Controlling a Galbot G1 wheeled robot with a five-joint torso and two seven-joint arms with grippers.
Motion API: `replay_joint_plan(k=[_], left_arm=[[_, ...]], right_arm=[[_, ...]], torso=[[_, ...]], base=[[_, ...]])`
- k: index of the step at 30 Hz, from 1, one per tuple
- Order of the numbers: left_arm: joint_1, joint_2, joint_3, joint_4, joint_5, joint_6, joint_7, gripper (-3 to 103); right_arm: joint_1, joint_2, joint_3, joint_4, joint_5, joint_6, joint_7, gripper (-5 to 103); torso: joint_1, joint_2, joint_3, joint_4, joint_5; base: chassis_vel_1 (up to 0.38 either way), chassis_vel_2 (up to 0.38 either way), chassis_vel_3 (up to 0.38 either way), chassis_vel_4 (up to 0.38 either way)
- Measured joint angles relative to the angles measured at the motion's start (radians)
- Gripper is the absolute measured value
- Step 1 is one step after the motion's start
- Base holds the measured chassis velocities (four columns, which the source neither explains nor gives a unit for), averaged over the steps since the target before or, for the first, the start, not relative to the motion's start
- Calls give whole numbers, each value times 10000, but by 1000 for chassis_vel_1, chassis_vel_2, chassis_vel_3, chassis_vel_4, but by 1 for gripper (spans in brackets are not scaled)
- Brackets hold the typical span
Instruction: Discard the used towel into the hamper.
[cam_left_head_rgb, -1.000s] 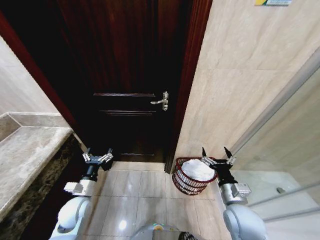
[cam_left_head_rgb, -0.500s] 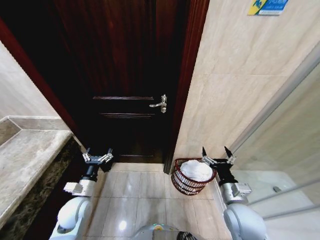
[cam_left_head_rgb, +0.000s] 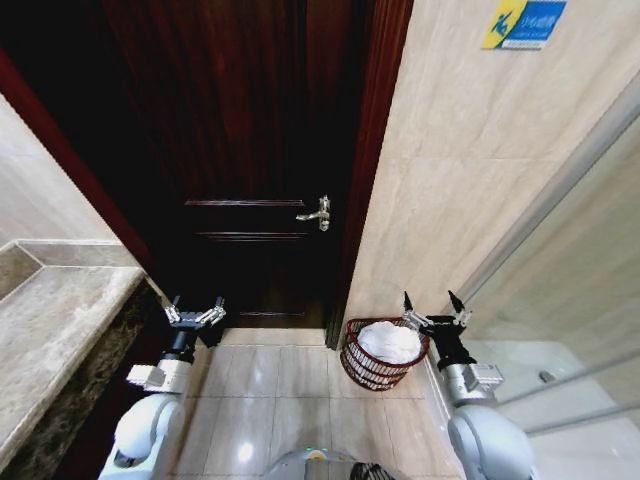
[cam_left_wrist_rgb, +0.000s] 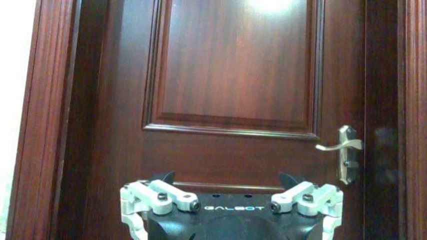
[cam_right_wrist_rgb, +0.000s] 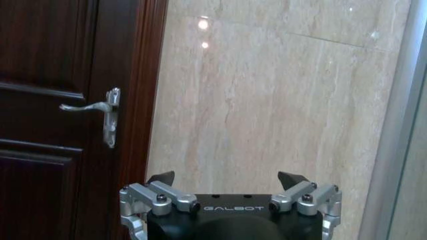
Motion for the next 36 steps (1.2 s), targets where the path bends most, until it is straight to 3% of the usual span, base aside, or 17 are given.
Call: replay_joint_plan(k=[19, 21, 36], left_arm=[[7, -5, -14, 4, -93, -11, -55, 100], [-50, -34, 26, 80, -51, -345, -166, 100], [48, -14, 12, 164, -52, -383, -544, 100]], right_arm=[[-15, 15, -62, 40, -21, -51, -5, 100], [-27, 17, -70, 53, -22, -51, -5, 100], [-9, 52, -221, 64, -148, -51, -5, 100]], torso=[[440, 965, 525, 2, 0], [513, 1115, 601, 2, 1], [599, 1287, 679, 4, 0]], base=[[0, 0, 0, 0], [0, 0, 0, 0], [0, 0, 0, 0]])
